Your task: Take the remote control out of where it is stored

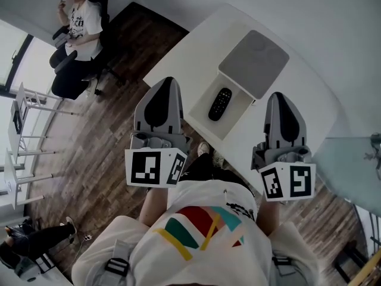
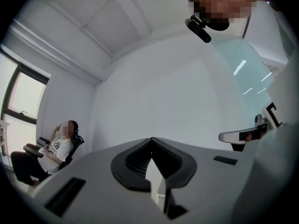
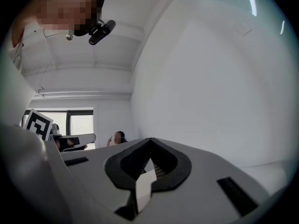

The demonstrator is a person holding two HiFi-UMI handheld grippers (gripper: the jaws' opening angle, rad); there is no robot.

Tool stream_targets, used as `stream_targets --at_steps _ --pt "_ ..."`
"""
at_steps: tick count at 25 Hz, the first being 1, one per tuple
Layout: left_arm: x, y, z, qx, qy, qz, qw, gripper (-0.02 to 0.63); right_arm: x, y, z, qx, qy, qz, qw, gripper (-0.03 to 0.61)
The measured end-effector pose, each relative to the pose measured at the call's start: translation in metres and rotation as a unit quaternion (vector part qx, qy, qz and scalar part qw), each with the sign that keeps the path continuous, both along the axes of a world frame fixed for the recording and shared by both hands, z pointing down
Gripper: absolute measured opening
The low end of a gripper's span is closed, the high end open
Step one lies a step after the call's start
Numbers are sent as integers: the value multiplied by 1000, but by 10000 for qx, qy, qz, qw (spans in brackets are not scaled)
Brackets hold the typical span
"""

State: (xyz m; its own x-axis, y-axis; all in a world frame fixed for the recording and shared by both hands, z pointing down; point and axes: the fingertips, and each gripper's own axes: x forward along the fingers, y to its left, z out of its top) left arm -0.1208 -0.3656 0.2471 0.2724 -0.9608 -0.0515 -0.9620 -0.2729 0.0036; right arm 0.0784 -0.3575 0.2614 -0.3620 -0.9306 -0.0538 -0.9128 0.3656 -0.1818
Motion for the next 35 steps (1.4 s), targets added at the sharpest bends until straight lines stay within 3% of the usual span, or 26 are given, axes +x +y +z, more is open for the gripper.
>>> stream_targets --at_steps 12,22,32,33,35 --pt "1 -49 -1 79 304 456 9985 8 -6 -22 -29 348 313 426 9980 2" --pt "27 -61 3 46 316 926 9952 8 -3 -29 -18 190 258 597 9977 2" --pt "45 -67 14 -125 313 1131 9930 9 9 -34 -3 -29 149 740 9971 2" --pt "48 -67 14 -134 337 1194 9922 56 10 -35 -2 -53 135 729 9972 2" --pt "54 -70 16 -198 387 1338 9901 244 10 -38 2 -93 98 702 9974 2"
